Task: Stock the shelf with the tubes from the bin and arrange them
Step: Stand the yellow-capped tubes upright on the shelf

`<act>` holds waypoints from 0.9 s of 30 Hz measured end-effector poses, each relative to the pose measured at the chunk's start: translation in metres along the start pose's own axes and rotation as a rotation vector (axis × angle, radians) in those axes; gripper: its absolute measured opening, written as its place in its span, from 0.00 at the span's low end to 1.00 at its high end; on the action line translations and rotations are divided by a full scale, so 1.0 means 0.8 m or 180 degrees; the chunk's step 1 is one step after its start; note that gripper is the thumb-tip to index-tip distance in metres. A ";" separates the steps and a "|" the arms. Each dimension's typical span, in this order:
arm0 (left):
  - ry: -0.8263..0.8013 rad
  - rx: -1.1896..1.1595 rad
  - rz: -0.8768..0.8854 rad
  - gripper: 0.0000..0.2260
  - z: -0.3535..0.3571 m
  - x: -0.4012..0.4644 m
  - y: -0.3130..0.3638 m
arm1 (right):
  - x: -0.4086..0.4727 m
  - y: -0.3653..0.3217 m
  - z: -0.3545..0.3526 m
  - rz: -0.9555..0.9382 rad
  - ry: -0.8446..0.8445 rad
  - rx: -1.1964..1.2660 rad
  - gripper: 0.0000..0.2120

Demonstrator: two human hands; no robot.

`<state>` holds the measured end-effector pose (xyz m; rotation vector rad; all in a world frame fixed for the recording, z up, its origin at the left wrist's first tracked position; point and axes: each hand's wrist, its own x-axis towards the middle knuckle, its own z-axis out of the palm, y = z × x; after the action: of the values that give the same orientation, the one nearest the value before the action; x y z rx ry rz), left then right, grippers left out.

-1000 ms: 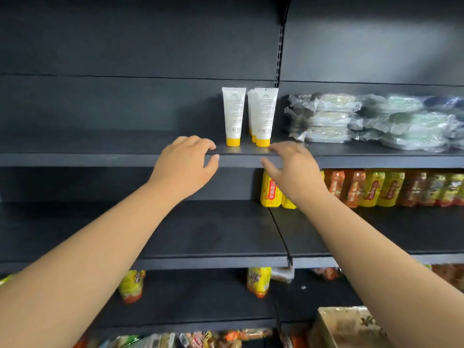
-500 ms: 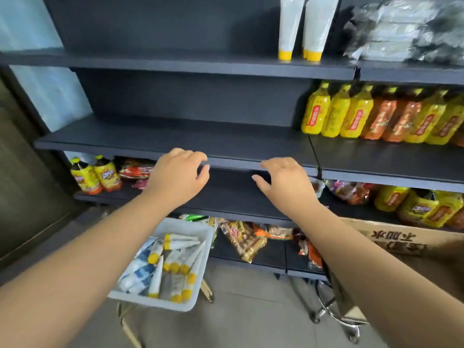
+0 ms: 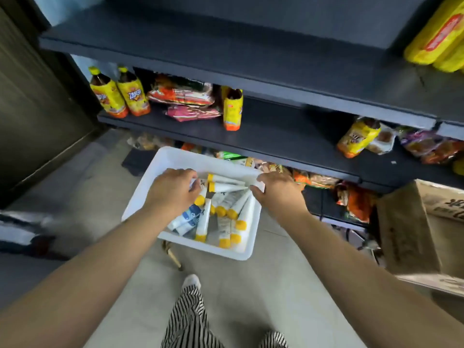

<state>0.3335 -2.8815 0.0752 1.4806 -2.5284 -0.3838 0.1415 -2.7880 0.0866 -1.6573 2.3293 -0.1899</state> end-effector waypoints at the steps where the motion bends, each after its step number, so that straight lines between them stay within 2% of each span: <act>1: -0.0162 -0.0019 -0.0093 0.11 0.013 0.005 -0.018 | 0.008 -0.008 0.013 0.0118 -0.0119 0.0022 0.18; 7: -0.1238 -0.0502 -0.0607 0.13 0.106 0.037 -0.099 | 0.057 -0.038 0.107 0.1009 -0.0764 0.0392 0.17; 13: -0.1936 -0.0831 -0.1062 0.16 0.219 0.053 -0.115 | 0.088 -0.018 0.198 0.1900 -0.0954 0.0957 0.16; 16: -0.1972 -0.1173 -0.1505 0.18 0.271 0.054 -0.114 | 0.109 -0.001 0.244 0.2333 -0.0960 0.1307 0.11; 18: -0.1894 -0.1240 -0.1821 0.22 0.300 0.051 -0.111 | 0.125 0.010 0.276 0.2534 -0.0949 0.1428 0.14; 22: -0.1696 -0.1296 -0.2178 0.25 0.342 0.043 -0.108 | 0.152 0.021 0.324 0.2846 -0.0751 0.1868 0.11; 27: -0.1378 -0.1063 -0.2071 0.25 0.367 0.036 -0.099 | 0.177 0.024 0.349 0.3010 -0.0407 0.1840 0.19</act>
<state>0.3001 -2.9066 -0.2274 2.2167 -2.0090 -1.2693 0.1637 -2.9002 -0.2058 -0.2352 2.3644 -0.4657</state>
